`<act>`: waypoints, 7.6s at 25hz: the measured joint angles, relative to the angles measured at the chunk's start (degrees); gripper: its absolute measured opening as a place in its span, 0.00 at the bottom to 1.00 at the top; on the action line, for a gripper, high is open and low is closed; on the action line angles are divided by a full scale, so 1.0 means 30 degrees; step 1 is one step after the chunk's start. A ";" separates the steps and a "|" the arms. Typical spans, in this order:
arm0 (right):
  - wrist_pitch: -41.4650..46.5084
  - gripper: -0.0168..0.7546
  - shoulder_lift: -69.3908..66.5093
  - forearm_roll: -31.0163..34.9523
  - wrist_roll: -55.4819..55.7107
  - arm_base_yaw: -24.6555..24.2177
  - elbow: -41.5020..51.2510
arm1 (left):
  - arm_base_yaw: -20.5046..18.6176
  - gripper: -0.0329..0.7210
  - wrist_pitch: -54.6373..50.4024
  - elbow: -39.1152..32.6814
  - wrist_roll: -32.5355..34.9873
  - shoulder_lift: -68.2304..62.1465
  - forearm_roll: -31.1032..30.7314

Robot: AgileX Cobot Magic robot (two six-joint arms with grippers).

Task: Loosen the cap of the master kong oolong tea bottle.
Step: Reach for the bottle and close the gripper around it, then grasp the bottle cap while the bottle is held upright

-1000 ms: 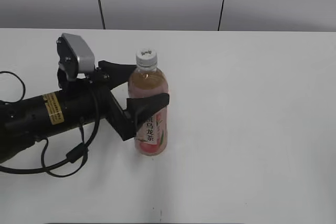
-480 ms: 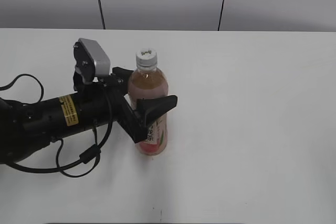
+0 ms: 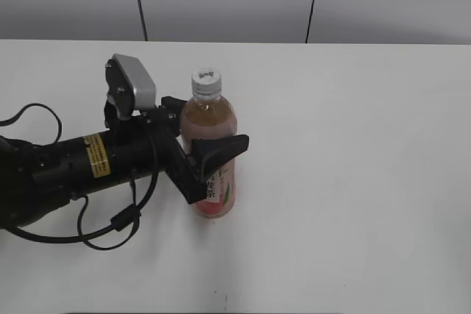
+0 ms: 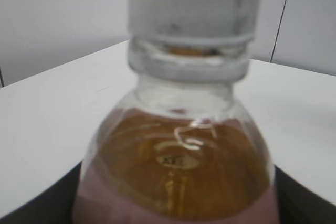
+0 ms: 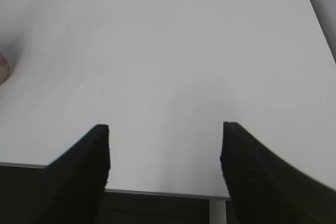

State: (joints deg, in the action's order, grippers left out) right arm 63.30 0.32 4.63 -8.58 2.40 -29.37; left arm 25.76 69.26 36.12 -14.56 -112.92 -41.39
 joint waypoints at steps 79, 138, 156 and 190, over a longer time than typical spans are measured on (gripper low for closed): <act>0.2203 0.58 -3.6253 -0.0100 0.6148 1.4337 -2.5404 | 0.0000 0.63 0.0041 0.0022 0.0000 0.0000 -0.0120; 0.2454 0.38 -3.7468 0.0289 -2.9550 1.4340 -2.5598 | 0.0000 0.63 0.0099 0.0022 0.0121 0.0000 -0.0291; 0.2284 0.77 -3.7378 -0.0486 -2.0108 1.4340 -2.5598 | 0.0000 0.63 0.0099 0.0022 0.0079 0.0000 -0.0272; 0.2284 0.70 -3.6588 0.0392 0.7615 1.4340 -2.5145 | 0.0000 0.63 0.0099 0.0022 0.0063 0.0000 -0.0217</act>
State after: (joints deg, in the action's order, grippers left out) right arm 70.15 -109.44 5.81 14.26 45.42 -104.80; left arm 25.76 69.56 36.19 -14.37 -112.92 -42.04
